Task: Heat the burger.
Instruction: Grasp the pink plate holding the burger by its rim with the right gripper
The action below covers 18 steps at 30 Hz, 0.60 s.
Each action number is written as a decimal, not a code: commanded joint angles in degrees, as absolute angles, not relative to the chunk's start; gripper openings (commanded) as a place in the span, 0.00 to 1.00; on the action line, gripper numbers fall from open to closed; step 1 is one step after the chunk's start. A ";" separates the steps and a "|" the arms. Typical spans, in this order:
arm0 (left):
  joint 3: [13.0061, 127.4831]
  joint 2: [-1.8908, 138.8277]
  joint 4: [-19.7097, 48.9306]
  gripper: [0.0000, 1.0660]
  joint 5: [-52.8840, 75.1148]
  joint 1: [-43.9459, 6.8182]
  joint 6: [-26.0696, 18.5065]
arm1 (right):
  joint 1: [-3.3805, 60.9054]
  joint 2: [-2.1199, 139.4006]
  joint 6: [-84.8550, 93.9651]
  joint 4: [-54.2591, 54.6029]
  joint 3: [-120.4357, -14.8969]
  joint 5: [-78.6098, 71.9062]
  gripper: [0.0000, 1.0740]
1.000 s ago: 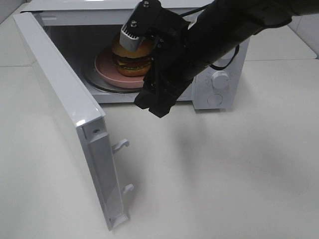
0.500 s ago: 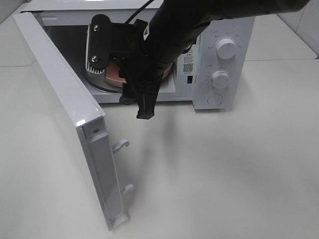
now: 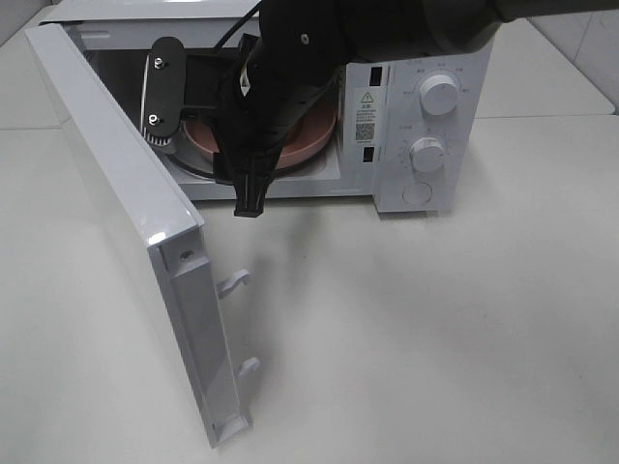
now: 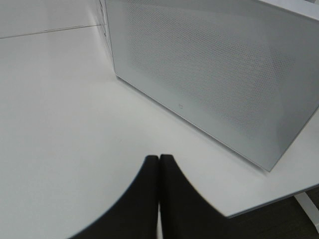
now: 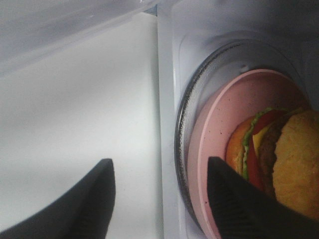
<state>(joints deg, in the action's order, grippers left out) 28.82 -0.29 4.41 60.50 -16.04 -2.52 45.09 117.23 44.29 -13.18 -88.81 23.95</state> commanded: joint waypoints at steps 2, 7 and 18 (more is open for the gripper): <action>28.65 -1.49 4.81 0.00 59.59 -16.10 -2.69 | 45.21 119.63 35.47 -20.11 -90.30 22.00 0.51; 28.65 -1.49 4.81 0.00 59.59 -16.10 -2.69 | 45.21 120.55 28.42 -24.81 -90.30 19.14 0.51; 28.65 -1.49 4.81 0.00 59.59 -16.10 -2.69 | 45.21 122.90 25.32 -27.79 -90.30 18.96 0.51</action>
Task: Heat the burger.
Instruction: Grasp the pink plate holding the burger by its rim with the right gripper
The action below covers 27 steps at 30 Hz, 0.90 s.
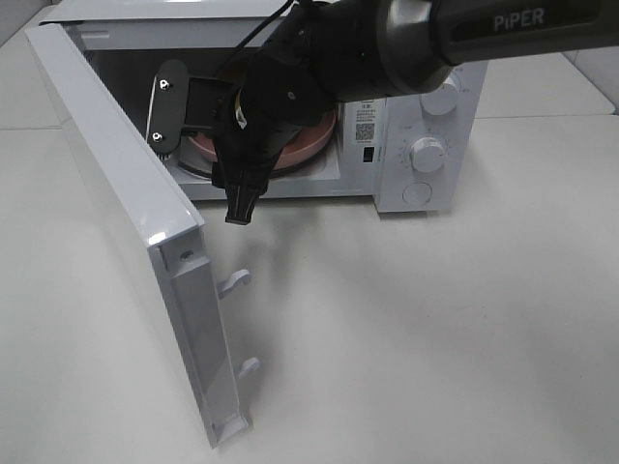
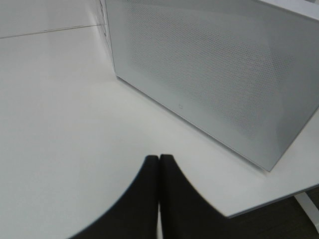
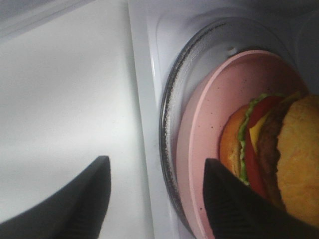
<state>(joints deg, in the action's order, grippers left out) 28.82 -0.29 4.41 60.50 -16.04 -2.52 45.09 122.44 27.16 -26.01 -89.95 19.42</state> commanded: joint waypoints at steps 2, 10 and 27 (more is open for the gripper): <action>28.65 -1.49 4.81 0.00 59.59 -16.10 -2.69 | 45.21 122.90 24.29 -28.99 -90.30 19.31 0.51; 28.65 -1.49 4.81 0.00 59.59 -16.10 -2.69 | 45.21 122.90 17.59 -37.47 -90.30 19.42 0.51; 28.65 -1.49 4.81 0.00 59.59 -16.10 -2.69 | 45.15 123.99 17.42 -38.45 -90.41 16.44 0.52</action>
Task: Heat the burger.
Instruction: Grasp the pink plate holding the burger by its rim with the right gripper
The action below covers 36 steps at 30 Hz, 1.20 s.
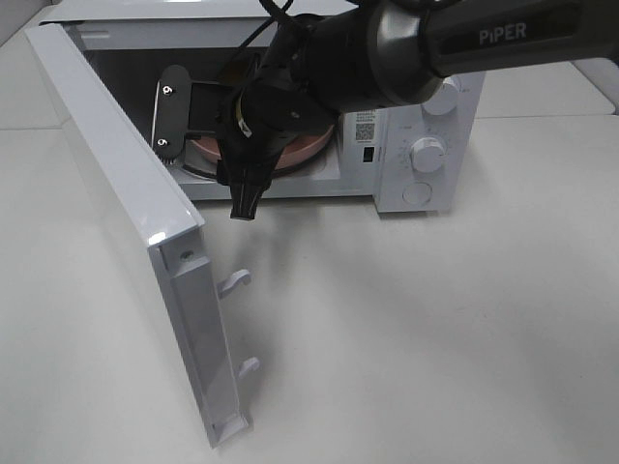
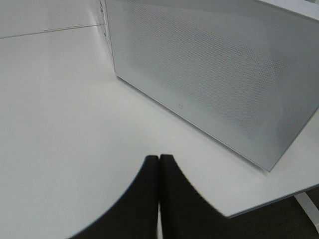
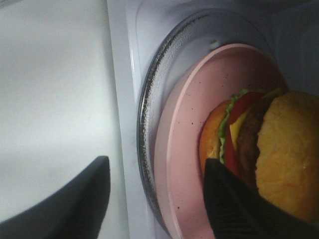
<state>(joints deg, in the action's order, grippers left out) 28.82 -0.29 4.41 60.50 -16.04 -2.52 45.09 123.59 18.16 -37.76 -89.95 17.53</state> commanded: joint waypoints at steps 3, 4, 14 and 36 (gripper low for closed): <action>28.65 -1.49 4.81 0.00 59.59 -16.10 -2.69 | 45.15 124.79 17.36 -38.56 -91.21 17.25 0.52; 28.65 -1.49 4.81 0.00 59.59 -16.10 -2.69 | 45.15 125.19 17.36 -38.56 -91.85 17.82 0.52; 28.65 -1.49 4.81 0.00 59.59 -16.10 -2.69 | 43.83 129.60 15.47 -38.62 -96.66 18.11 0.52; 28.65 -1.49 4.81 0.00 59.59 -16.10 -2.69 | 39.82 134.70 12.49 -38.27 -97.00 14.67 0.49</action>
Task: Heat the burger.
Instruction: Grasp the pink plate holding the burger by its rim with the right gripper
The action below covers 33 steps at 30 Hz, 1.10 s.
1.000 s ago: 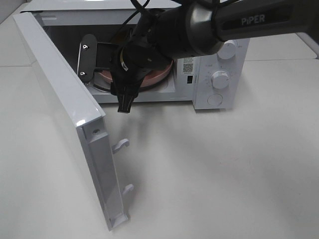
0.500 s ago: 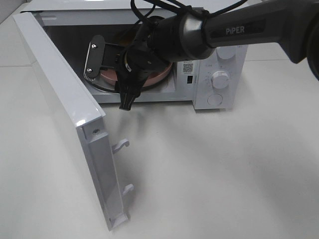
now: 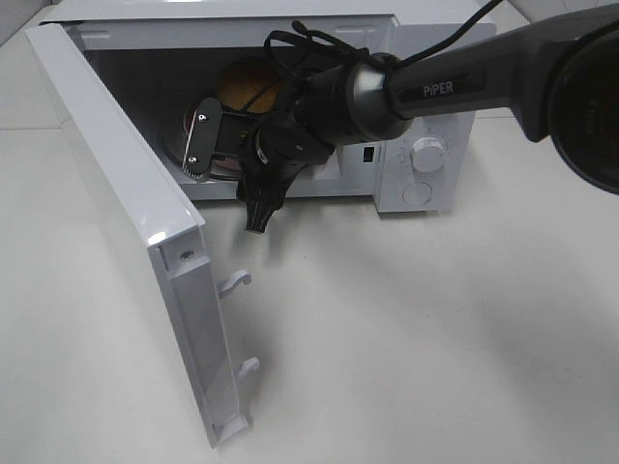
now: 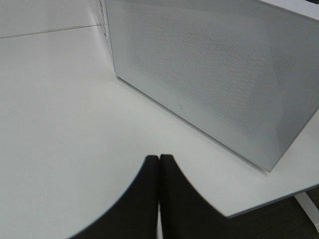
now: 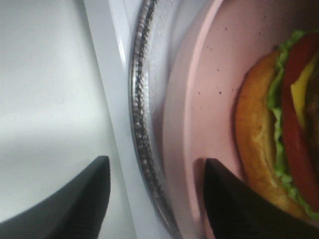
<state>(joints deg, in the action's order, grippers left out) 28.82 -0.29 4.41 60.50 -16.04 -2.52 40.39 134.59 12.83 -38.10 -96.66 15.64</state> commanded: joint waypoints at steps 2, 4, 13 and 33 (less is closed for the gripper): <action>28.65 -1.49 4.81 0.00 59.59 -16.10 -2.69 | 39.02 134.76 12.49 -38.16 -97.00 14.84 0.47; 28.65 -1.49 4.81 0.00 59.59 -16.10 -2.69 | 39.02 134.76 12.43 -37.99 -97.00 14.78 0.46; 28.65 -1.49 4.81 0.00 59.59 -16.10 -2.69 | 38.50 134.87 12.03 -37.93 -97.00 14.90 0.33; 28.65 -1.49 4.81 0.00 59.59 -16.10 -2.69 | 38.67 133.67 12.83 -37.93 -97.00 17.93 0.00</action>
<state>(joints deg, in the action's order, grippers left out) 28.82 -0.29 4.41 60.50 -16.04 -2.52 39.36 134.47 13.29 -39.02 -96.72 16.79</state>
